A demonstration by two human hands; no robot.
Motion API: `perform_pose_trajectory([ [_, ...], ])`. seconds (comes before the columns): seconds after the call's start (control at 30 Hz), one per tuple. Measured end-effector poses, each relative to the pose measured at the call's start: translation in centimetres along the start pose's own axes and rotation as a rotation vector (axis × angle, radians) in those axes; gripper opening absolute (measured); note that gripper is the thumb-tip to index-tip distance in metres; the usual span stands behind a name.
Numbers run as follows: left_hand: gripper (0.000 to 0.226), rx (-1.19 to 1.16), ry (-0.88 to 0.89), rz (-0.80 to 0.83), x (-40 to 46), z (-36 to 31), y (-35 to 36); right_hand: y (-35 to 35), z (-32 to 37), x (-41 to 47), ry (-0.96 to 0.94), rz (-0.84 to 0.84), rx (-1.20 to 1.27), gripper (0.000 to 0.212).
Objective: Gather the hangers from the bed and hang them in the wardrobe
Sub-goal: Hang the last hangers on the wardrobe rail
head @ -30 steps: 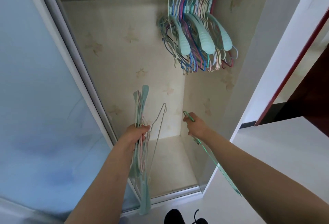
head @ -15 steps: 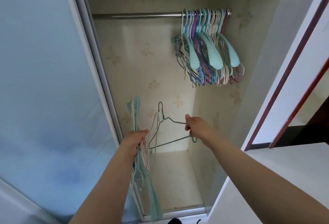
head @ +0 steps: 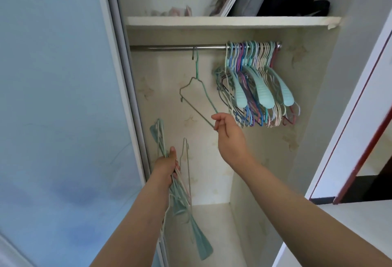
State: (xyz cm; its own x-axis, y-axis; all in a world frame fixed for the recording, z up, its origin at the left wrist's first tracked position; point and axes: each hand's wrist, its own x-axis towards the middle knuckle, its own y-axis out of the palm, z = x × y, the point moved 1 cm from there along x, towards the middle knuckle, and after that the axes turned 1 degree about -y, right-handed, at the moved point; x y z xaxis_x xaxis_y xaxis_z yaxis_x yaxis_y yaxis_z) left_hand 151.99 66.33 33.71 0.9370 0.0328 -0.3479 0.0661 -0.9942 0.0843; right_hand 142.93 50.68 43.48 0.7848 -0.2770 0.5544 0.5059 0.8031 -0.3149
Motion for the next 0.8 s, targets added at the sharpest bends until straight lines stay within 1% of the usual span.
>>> perform_pose_trajectory([
  [0.1,0.044,-0.055,0.014,0.028,-0.1,-1.2,0.2,0.0,0.1,2.9,-0.059,-0.072,0.046,0.027],
  [0.17,0.041,-0.073,0.027,0.051,-0.6,-2.0,0.3,-0.2,0.0,5.1,-0.034,-0.097,0.042,0.029],
  [0.23,0.042,-0.057,0.047,0.075,-1.1,-2.8,0.4,-0.4,-0.5,7.1,0.028,-0.09,0.008,0.03],
  [0.3,0.042,-0.061,0.077,0.102,-1.4,-3.5,0.5,-0.5,-1.3,8.9,0.093,-0.035,-0.07,0.033],
  [0.4,0.041,-0.078,0.113,0.139,-2.1,-4.2,0.4,-0.9,-2.4,10.8,0.241,0.034,-0.152,0.039],
  [0.5,0.041,-0.106,0.119,0.17,-2.8,-4.5,0.4,-1.9,-3.2,11.5,0.318,0.034,-0.239,0.044],
  [0.6,0.043,-0.13,0.109,0.215,-2.9,-4.5,0.4,-3.0,-3.6,10.9,0.329,-0.074,-0.346,0.047],
  [0.7,0.042,-0.173,0.058,0.289,-2.6,-4.1,0.3,-2.9,-4.1,9.2,0.305,-0.146,-0.36,0.048],
  [0.73,0.042,-0.182,0.049,0.313,-2.5,-4.0,0.2,-2.7,-4.3,8.3,0.244,-0.193,-0.367,0.046],
  [0.8,0.042,-0.174,0.052,0.354,-2.5,-3.7,0.0,-2.4,-5.3,5.9,0.057,-0.363,-0.429,0.044],
])
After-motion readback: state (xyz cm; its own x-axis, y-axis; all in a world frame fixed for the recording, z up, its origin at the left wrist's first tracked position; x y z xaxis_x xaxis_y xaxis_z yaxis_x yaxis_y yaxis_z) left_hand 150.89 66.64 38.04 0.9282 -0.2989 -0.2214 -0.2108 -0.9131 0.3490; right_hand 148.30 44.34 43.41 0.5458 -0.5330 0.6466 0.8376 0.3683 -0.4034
